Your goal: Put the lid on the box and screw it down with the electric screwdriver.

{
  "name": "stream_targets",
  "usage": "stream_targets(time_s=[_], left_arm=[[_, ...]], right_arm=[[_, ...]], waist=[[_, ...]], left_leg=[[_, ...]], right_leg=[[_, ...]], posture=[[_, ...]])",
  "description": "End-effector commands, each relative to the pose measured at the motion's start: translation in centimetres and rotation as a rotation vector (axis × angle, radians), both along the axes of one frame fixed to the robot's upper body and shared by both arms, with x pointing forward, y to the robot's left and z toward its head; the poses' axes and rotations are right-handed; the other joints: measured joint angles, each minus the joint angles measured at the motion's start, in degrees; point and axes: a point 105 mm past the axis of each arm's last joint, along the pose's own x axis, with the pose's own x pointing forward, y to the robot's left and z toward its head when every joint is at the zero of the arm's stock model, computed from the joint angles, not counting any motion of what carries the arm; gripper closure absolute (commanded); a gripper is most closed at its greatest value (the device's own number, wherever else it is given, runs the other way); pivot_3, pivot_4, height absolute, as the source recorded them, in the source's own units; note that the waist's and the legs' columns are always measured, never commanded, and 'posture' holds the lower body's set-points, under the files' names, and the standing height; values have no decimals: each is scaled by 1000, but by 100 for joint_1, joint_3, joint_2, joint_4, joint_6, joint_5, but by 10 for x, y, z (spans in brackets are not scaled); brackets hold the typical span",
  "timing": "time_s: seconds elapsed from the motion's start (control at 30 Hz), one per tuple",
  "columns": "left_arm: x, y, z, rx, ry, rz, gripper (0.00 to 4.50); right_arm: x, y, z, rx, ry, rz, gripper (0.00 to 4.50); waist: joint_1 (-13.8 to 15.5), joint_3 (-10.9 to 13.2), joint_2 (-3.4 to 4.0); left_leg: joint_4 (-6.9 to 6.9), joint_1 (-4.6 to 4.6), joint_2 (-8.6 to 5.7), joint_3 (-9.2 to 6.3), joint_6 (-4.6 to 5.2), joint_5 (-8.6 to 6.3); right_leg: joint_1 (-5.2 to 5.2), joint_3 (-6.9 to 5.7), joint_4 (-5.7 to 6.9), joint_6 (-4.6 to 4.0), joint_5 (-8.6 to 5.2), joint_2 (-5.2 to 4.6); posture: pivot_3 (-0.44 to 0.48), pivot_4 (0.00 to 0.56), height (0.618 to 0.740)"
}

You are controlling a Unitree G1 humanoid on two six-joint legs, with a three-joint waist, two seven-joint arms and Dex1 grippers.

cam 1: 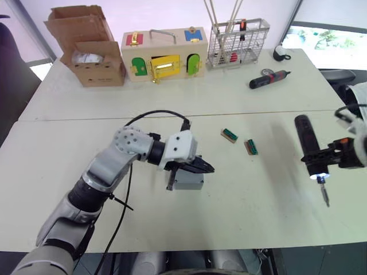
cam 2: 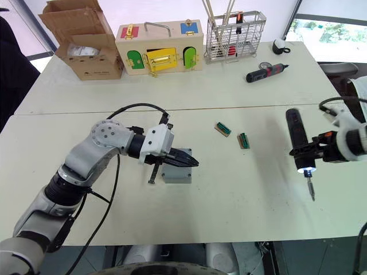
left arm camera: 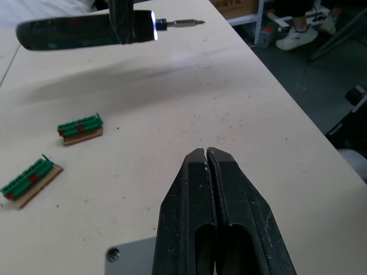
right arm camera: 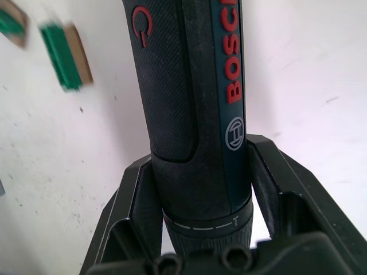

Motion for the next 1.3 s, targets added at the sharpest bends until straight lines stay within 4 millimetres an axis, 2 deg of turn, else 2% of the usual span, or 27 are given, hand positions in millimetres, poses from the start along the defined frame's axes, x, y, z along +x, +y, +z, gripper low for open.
stream_targets(time_s=[0.03,0.17,0.37,0.43,0.63,0.73,0.83,0.87,0.9,0.93,0.97,1.03,1.07,1.1,1.17,1.23,1.3], left_arm=[[-3,0,8,-25,-16,11,4500],[2,1,5,-19,-29,45,4500],[1,1,4,-21,-12,43,4500],[2,1,4,-22,-11,45,4500],[3,4,2,-13,31,59,4500],[9,10,3,-20,33,106,4500],[25,19,22,-135,5,230,4500],[32,25,31,-189,-1,294,4500],[45,35,43,-260,-5,403,4500],[53,45,49,-308,-7,485,4500],[58,56,52,-328,3,544,4500],[63,70,51,-332,17,604,4500],[66,74,51,-343,28,623,4500],[77,82,49,-353,96,696,4500],[94,100,40,-375,195,837,4500],[95,114,28,-380,239,908,4500],[84,120,12,-353,298,928,4500]], right_arm=[[7,-3,5,-10,-44,-19,2642],[14,-5,1,-21,-66,-38,2642],[10,-10,-11,-51,-46,-27,2642],[9,-9,-14,-57,-49,-5,1651],[10,-11,-16,-101,-70,15,108],[22,-17,-1,-148,-157,-19,12],[38,-23,39,-259,-346,1,12],[43,-17,56,-235,-411,4,12],[45,-7,78,-251,-505,68,12],[46,2,91,-273,-570,122,12],[46,15,101,-299,-644,189,12],[45,42,107,-269,-760,267,12],[43,55,106,-227,-811,290,12],[41,72,102,-181,-876,323,12],[34,100,81,-127,-1044,342,12],[23,109,63,-126,-1149,287,12],[10,112,43,-114,-1141,254,12]], waist=[[34,1,2],[122,2,3],[132,2,3],[126,2,2],[125,2,-5],[124,3,-6],[117,6,1],[115,7,2],[110,8,3],[108,8,4],[109,8,2],[105,5,-9],[102,-1,-21],[111,-1,-27],[145,-6,-52],[198,-9,-58],[220,-3,-43]], left_leg=[[4,-3,-3,0,-3,1],[28,-6,-5,0,-3,1],[54,-13,-7,-6,-4,1],[58,-13,-7,-7,-1,0],[76,-9,-7,-12,6,-5],[80,-8,-10,-13,7,-5],[78,-9,-11,-11,7,-5],[77,-10,-11,-8,4,-4],[76,-11,-10,-9,2,-2],[72,-12,-9,-9,1,-2],[70,-12,-6,-10,1,-2],[62,-12,3,-18,2,-4],[55,-11,6,-23,1,-3],[55,-9,9,-24,0,-3],[65,-8,8,-31,2,-4],[78,-10,-1,-50,10,-8],[73,-18,-15,-43,-15,6]], right_leg=[[-2,0,0,0,0,-2],[0,-1,8,0,0,-1],[12,-13,8,1,0,0],[15,-18,8,1,0,0],[29,-23,9,2,1,0],[33,-23,9,2,1,-1],[26,-22,11,2,1,-2],[20,-19,15,2,1,-2],[17,-20,16,2,1,-4],[13,-18,17,2,1,-5],[11,-19,19,2,1,-3],[11,-21,16,2,1,5],[12,-24,16,2,1,8],[15,-24,16,2,1,11],[23,-31,18,3,2,9],[34,-39,21,5,2,5],[20,-32,23,7,2,-2]], posture=[[0,150,740],[0,150,740],[0,150,740],[0,150,740],[0,150,740],[0,150,740],[0,150,740],[0,150,740],[0,150,740],[0,150,740],[0,150,740],[0,150,740],[0,150,740],[0,150,740],[0,150,740],[0,150,740],[0,150,740]])
